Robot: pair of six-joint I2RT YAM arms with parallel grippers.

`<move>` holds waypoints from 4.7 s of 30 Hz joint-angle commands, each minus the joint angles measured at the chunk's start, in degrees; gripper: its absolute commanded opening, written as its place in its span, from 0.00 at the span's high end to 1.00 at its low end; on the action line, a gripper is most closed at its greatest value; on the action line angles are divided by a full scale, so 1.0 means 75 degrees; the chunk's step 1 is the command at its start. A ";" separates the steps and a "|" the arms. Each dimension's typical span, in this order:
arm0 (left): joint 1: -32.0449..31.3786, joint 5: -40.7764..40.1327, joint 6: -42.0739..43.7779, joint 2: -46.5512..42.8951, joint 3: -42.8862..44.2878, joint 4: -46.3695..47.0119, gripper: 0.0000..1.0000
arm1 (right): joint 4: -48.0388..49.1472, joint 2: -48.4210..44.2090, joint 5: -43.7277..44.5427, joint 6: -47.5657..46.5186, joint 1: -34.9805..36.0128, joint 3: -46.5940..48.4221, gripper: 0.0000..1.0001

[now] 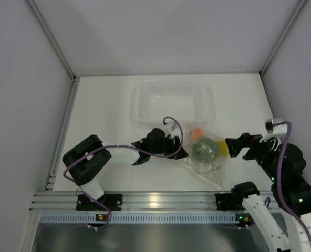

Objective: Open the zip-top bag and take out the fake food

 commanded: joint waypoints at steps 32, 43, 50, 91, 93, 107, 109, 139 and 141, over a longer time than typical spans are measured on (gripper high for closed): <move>-0.0085 -0.4458 -0.1901 -0.7513 0.1017 -0.5686 1.00 | 0.5412 0.0307 -0.5271 0.0669 0.0070 -0.1583 0.04; -0.0085 -0.4905 -0.1925 -0.8289 0.1918 -0.6180 1.00 | 0.8882 0.0613 -0.5634 0.1293 0.0081 -0.3530 0.03; -0.0085 -0.4530 -0.2241 -0.8290 0.2282 -0.6168 1.00 | 1.1790 0.1163 -0.5588 0.2090 0.0257 -0.4879 0.01; -0.0085 -0.3264 -0.3062 -0.7704 0.2470 -0.4985 1.00 | 1.6009 0.2980 -0.5435 0.1984 0.1288 -0.5078 0.71; -0.0085 -0.3264 -0.3050 -0.7692 0.2459 -0.4973 1.00 | 1.6091 0.2980 -0.5435 0.2019 0.1288 -0.5090 0.79; -0.0085 -0.3932 -0.3004 -0.8090 0.1990 -0.4961 1.00 | 1.5975 0.2571 -0.5318 0.2113 0.1288 -0.5184 1.00; -0.0085 -0.4107 -0.2910 -0.8137 0.1931 -0.4973 1.00 | 1.5461 0.2431 -0.5330 0.1985 0.1288 -0.5021 1.00; -0.0085 -0.1906 0.5562 -0.6567 0.2904 -0.5594 0.02 | 0.4374 0.2781 -0.3080 -0.2985 0.3655 -0.0824 1.00; -0.0085 -0.1543 0.5750 -0.6520 0.2892 -0.5512 0.02 | 0.4280 0.2723 -0.2974 -0.3008 0.3726 -0.0719 1.00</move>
